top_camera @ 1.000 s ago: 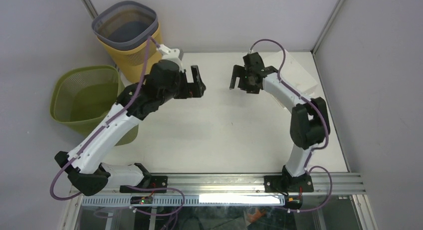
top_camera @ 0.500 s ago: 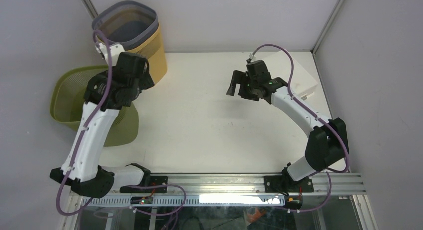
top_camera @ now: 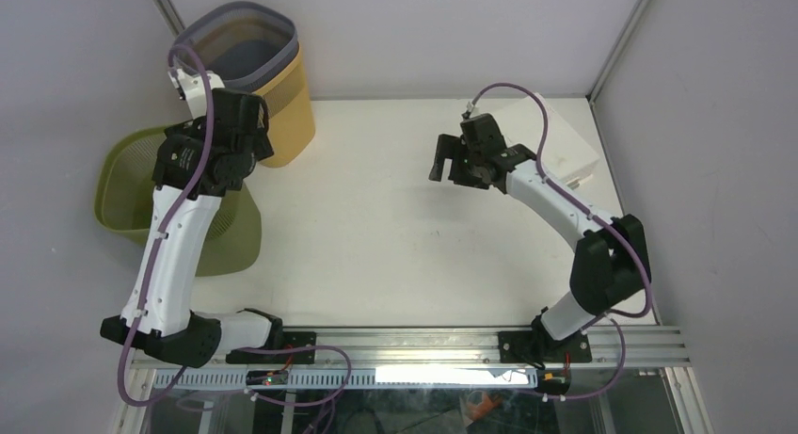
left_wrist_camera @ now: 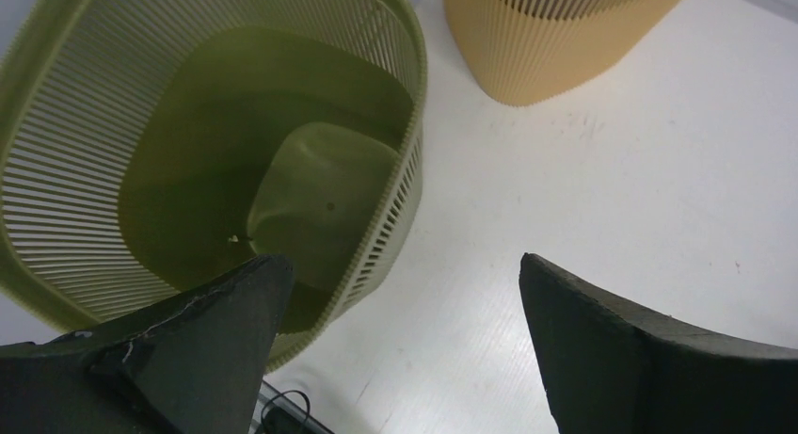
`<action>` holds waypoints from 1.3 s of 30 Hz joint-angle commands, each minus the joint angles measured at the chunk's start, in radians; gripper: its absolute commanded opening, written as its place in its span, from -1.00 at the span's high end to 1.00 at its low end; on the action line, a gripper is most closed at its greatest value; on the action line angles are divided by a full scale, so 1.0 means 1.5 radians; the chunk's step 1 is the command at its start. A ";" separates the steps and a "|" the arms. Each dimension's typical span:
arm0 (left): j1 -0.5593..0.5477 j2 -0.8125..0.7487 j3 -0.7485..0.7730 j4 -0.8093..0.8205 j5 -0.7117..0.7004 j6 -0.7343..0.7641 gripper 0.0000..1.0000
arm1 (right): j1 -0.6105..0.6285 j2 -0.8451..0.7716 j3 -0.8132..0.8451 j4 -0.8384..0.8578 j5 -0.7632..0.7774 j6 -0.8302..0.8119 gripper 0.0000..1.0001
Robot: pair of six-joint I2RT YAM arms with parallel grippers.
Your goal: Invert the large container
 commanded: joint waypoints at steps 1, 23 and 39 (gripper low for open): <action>0.035 -0.015 0.035 0.061 0.000 0.079 -0.97 | -0.031 0.085 0.067 0.012 0.065 -0.039 -0.84; 0.170 0.001 -0.047 0.145 0.189 0.117 -0.97 | -0.177 0.330 0.385 -0.081 0.057 -0.022 -0.83; 0.217 -0.011 -0.142 0.193 0.205 0.109 -0.97 | -0.070 -0.016 0.003 -0.018 0.004 -0.005 -0.83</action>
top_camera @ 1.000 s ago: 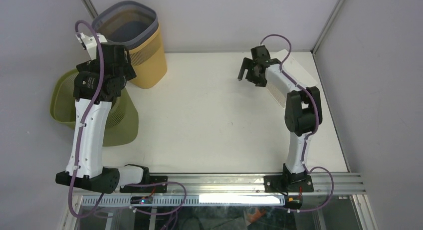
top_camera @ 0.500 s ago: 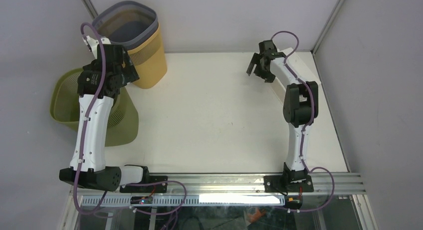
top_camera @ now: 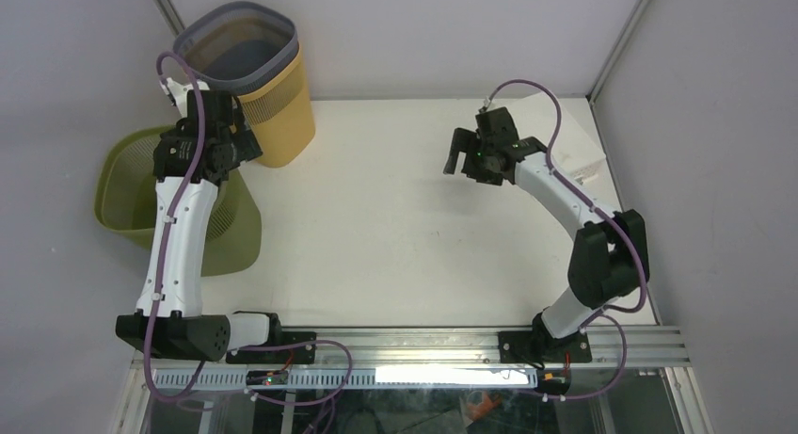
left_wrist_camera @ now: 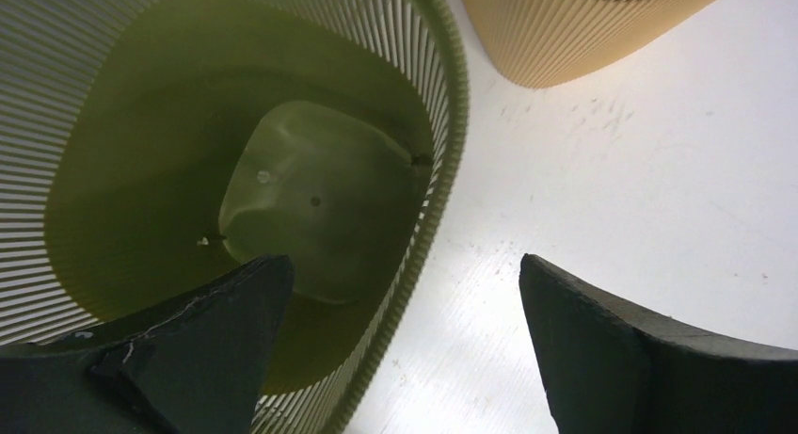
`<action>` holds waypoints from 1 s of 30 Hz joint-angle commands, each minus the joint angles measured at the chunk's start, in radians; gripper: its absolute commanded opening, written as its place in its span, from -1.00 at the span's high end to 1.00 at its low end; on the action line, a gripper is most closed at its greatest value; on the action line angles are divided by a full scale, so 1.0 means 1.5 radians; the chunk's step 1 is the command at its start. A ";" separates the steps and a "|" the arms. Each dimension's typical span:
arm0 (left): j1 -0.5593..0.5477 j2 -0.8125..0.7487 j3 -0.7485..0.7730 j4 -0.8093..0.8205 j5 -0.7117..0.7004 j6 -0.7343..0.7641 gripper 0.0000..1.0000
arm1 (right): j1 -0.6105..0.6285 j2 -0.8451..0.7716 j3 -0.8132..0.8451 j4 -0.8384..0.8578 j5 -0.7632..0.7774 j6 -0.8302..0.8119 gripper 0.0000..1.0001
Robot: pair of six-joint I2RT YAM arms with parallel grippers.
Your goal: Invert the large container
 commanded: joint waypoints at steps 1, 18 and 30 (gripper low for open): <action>0.037 -0.010 -0.043 0.052 0.041 0.006 -0.94 | -0.007 -0.088 -0.061 0.013 -0.001 0.012 -0.83; 0.043 -0.028 -0.044 0.072 0.294 0.029 1.00 | -0.005 -0.154 -0.061 -0.038 0.044 0.015 -0.82; -0.245 -0.009 0.013 0.197 0.490 -0.137 1.00 | -0.054 -0.221 0.026 -0.099 0.049 0.002 -0.84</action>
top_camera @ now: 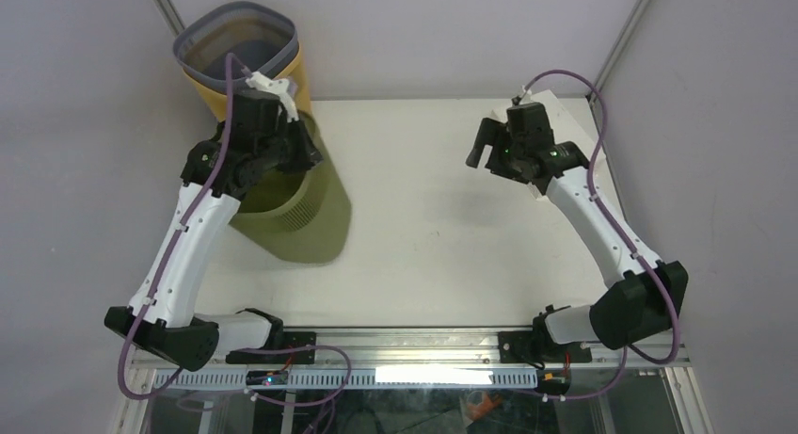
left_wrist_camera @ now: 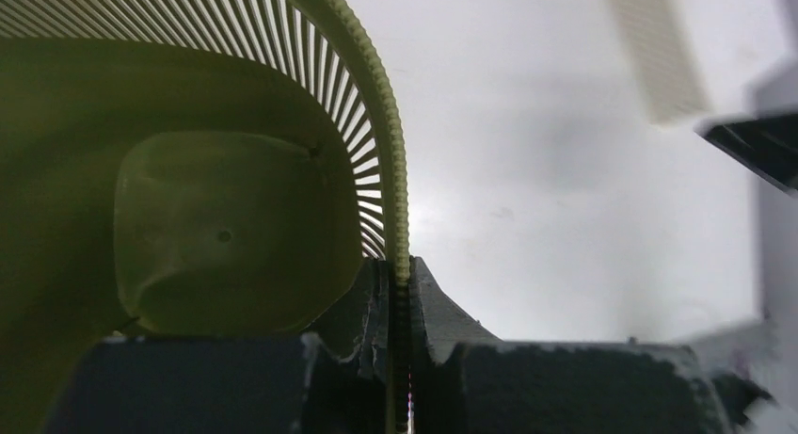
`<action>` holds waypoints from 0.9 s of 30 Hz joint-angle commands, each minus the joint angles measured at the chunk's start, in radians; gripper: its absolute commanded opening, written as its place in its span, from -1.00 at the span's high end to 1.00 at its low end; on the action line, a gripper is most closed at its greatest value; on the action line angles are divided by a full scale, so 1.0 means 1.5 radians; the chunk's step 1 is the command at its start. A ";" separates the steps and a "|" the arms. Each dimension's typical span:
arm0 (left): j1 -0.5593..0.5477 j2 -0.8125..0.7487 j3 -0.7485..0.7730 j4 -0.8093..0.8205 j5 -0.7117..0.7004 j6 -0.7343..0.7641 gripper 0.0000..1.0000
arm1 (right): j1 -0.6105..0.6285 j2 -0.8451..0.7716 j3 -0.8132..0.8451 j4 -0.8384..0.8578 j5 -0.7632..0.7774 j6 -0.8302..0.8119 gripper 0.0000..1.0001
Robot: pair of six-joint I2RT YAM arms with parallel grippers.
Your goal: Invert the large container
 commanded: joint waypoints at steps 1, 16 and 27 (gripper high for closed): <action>-0.123 0.015 0.048 0.160 0.160 -0.135 1.00 | -0.042 -0.068 0.056 -0.009 -0.013 -0.001 -0.84; -0.255 0.164 0.029 0.591 0.336 -0.319 1.00 | -0.068 -0.219 0.171 -0.071 0.029 -0.025 -0.85; -0.247 0.121 -0.124 0.832 0.377 -0.430 1.00 | -0.068 -0.220 0.165 -0.122 0.075 -0.026 -0.83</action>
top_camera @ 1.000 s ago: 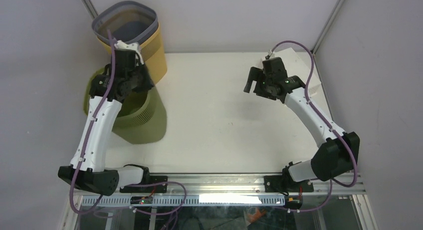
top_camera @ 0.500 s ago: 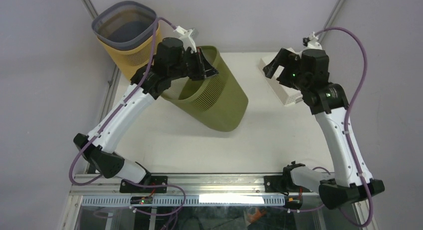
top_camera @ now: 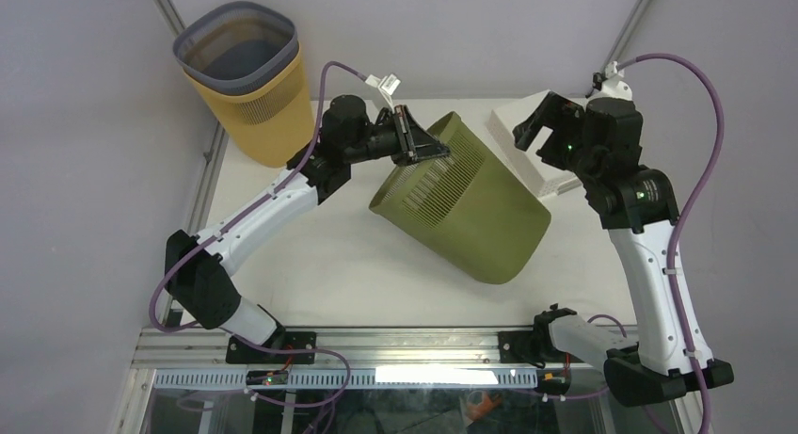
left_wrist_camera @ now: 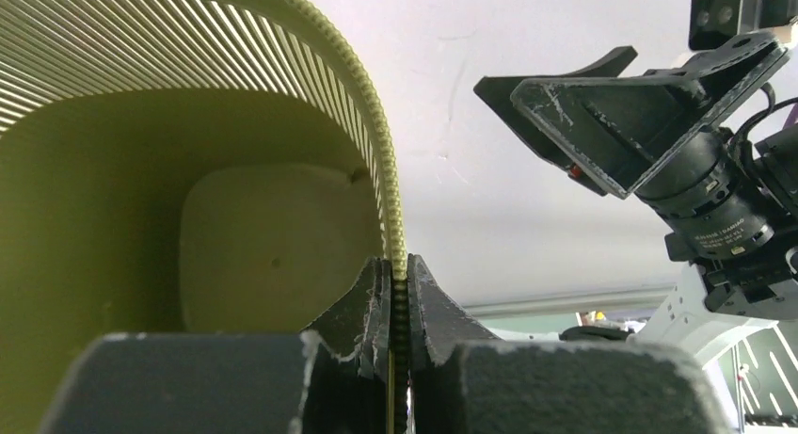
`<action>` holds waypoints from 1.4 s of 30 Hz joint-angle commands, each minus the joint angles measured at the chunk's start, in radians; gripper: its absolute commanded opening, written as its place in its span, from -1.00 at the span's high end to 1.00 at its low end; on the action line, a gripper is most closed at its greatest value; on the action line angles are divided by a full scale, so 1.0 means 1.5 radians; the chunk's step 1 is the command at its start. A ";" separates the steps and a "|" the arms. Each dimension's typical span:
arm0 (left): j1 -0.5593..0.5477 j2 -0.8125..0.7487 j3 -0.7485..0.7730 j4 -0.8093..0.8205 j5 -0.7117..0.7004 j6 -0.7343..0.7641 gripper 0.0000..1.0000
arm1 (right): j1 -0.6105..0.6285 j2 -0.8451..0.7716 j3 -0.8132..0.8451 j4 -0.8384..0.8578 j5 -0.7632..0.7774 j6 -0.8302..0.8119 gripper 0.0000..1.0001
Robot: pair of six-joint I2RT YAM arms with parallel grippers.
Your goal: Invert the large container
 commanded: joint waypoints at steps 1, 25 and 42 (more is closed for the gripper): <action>0.015 -0.054 -0.014 0.157 0.023 -0.039 1.00 | 0.001 -0.008 -0.001 -0.020 0.039 -0.016 -0.83; 0.135 -0.063 -0.194 -0.004 -0.084 0.127 -0.17 | -0.001 -0.002 -0.266 0.071 -0.126 0.045 -0.85; 0.126 -0.109 -0.003 -0.295 -0.255 0.299 -0.87 | -0.017 -0.147 -0.361 0.132 -0.204 0.197 -0.73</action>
